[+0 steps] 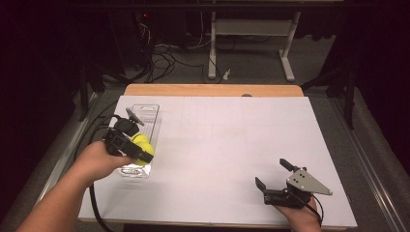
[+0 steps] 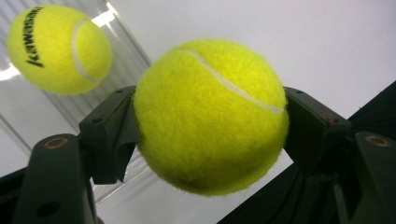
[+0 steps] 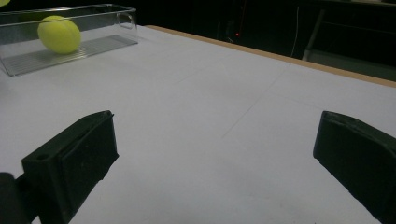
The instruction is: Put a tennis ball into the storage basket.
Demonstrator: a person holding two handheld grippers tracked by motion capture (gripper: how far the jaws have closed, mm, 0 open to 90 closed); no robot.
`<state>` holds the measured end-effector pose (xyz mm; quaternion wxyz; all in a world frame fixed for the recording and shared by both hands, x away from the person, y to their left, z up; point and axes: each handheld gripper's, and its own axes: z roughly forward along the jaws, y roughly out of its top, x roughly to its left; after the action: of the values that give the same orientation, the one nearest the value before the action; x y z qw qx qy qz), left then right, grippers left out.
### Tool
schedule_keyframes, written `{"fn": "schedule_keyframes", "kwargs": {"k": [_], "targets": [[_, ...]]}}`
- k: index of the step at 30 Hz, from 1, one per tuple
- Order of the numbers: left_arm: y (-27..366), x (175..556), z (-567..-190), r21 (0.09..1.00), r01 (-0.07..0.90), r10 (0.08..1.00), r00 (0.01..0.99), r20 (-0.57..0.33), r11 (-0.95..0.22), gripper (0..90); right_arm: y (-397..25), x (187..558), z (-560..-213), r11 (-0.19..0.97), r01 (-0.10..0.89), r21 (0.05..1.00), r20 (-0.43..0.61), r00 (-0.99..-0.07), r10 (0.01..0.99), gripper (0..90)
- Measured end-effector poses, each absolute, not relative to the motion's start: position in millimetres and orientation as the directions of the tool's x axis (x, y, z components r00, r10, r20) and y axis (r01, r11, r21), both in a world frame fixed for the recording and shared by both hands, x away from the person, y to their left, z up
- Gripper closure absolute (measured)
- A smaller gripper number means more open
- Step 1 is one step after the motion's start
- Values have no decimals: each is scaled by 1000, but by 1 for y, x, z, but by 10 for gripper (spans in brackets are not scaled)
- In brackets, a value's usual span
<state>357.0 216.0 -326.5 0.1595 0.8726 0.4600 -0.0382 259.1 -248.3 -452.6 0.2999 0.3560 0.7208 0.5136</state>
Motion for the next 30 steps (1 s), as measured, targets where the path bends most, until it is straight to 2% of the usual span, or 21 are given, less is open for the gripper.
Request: {"fn": "schedule_keyframes", "kwargs": {"k": [30], "targets": [[256, 368, -332, 208, 866, 846, 493, -204, -454, 266, -249, 260, -454, 220, 212, 952, -65, -561, 825, 1]]}}
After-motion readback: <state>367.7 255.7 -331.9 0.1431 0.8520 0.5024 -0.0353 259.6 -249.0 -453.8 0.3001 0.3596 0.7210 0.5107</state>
